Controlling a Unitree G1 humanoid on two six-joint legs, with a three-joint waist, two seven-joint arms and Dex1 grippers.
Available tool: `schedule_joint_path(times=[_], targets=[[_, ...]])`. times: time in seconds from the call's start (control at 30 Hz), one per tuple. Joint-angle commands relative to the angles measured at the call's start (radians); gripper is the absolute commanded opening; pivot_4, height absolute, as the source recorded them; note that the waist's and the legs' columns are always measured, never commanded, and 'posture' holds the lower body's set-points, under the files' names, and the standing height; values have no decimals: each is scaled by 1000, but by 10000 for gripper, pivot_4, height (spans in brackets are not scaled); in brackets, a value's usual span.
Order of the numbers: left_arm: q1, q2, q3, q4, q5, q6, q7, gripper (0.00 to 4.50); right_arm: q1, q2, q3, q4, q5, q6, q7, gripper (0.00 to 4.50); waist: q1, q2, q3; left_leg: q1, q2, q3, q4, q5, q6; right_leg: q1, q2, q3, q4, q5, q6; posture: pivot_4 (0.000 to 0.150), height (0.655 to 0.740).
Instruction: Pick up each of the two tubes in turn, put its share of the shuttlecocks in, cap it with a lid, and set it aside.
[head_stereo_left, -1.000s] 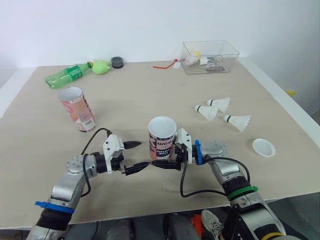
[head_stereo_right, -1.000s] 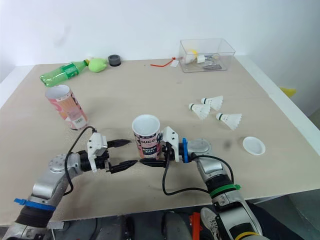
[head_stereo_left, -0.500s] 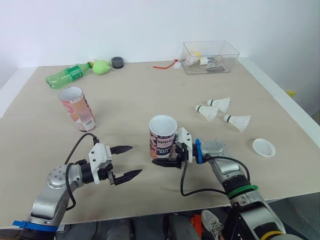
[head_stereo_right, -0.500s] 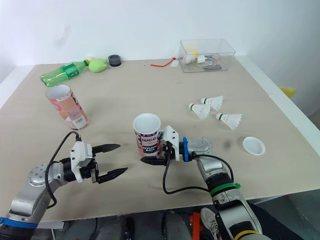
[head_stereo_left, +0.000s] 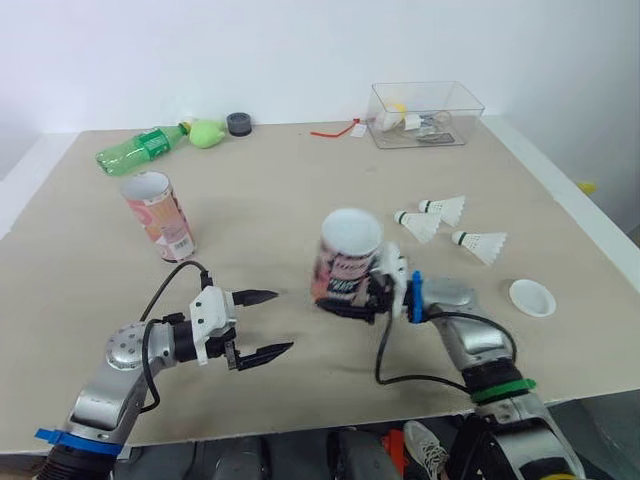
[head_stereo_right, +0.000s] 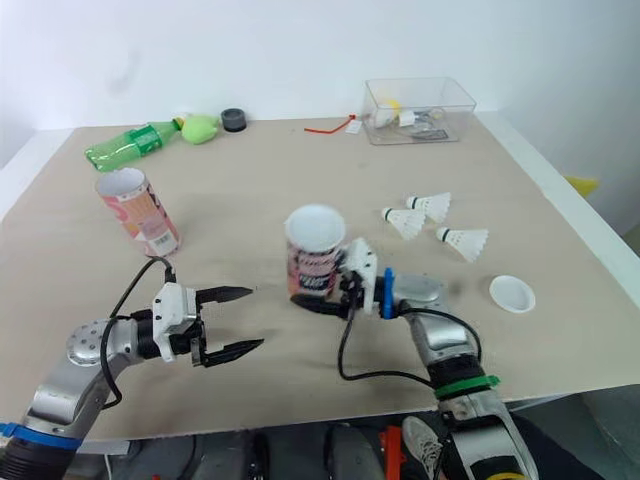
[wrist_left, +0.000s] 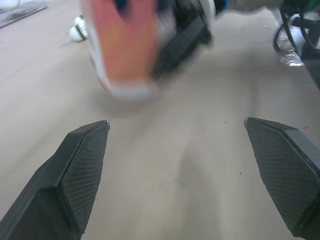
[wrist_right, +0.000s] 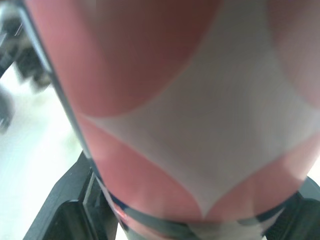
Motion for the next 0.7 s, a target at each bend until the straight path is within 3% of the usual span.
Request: schedule_joint_path(times=[0.03,0.13,0.37,0.7], targets=[[-23,11,-11,-17,-13,4,-20,45000,26,-64,-188,-123,103,100,-126,33150,0,0,0,0,0,0,0,0,0,0,0,0,0,0,0,1500,7400],[-42,6,-25,-13,-18,18,-30,45000,45,-103,-341,-139,148,175,-277,33150,0,0,0,0,-1,0,0,0,0,0,-1,0,0,0,1,1500,7400],[-77,-13,-61,-21,-18,42,-21,45000,101,-159,-573,-15,54,163,-624,33150,-3,0,0,0,-1,-1,-1,0,0,0,0,2,0,-2,1,1500,7400],[-91,-7,-63,-23,-18,58,-18,45000,63,-217,-668,298,-6,187,-900,33150,-5,1,0,1,-1,0,-1,0,0,1,2,4,0,-1,2,1500,7400]])
